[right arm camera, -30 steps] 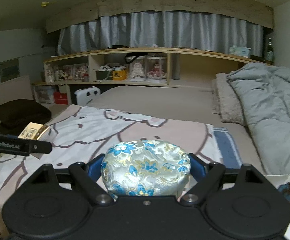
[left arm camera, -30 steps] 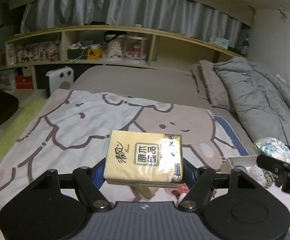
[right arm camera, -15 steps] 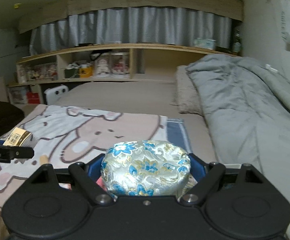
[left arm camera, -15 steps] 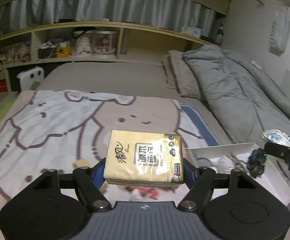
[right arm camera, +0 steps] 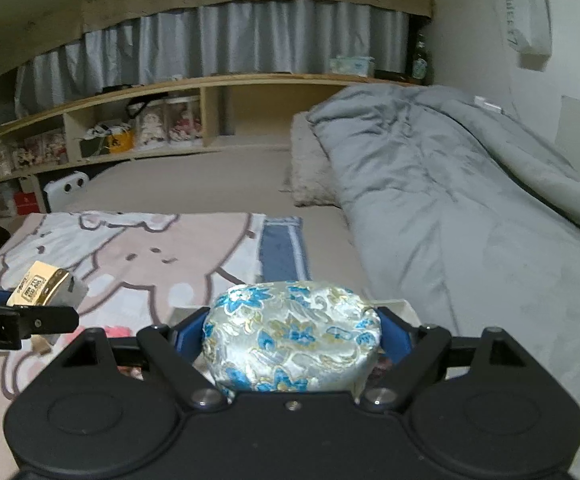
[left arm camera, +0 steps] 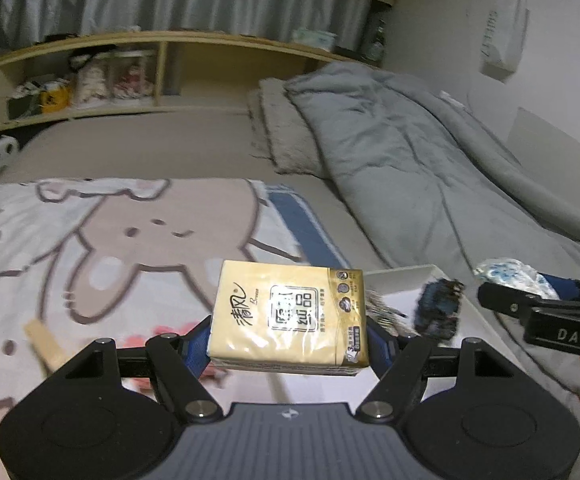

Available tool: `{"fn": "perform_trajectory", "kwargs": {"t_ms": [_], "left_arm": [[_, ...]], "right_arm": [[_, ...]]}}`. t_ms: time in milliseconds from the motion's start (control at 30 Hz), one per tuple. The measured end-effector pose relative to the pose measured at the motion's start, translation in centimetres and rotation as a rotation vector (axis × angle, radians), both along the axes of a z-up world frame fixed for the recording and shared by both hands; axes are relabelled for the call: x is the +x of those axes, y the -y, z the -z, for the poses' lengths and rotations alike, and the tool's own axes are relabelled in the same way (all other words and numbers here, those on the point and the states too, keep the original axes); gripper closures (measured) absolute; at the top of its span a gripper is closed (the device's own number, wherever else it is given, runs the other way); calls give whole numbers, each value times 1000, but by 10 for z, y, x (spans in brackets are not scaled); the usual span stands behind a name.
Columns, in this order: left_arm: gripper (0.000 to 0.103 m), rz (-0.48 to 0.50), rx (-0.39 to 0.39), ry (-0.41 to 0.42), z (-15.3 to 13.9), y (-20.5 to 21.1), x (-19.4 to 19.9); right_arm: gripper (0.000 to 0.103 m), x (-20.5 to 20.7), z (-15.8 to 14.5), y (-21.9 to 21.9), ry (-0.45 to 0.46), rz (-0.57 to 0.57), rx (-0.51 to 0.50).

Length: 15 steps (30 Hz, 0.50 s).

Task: Organize objects
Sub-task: 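Lower the tissue pack and floral pouch into the tray and open both tools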

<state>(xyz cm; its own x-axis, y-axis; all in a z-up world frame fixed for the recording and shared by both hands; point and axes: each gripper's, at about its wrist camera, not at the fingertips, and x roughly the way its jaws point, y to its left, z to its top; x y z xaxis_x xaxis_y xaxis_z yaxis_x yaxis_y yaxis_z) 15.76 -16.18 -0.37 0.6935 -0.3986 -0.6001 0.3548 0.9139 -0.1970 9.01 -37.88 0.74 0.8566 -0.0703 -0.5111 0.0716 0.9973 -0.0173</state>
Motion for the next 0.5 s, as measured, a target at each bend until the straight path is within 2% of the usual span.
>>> {"fn": "perform_trajectory", "kwargs": {"t_ms": [267, 500], "left_arm": [[29, 70, 2, -66, 25, 55, -4], [29, 91, 6, -142, 50, 88, -5]], "right_arm": [[16, -1, 19, 35, -66, 21, 5], [16, 2, 40, 55, -140, 20, 10]]}}
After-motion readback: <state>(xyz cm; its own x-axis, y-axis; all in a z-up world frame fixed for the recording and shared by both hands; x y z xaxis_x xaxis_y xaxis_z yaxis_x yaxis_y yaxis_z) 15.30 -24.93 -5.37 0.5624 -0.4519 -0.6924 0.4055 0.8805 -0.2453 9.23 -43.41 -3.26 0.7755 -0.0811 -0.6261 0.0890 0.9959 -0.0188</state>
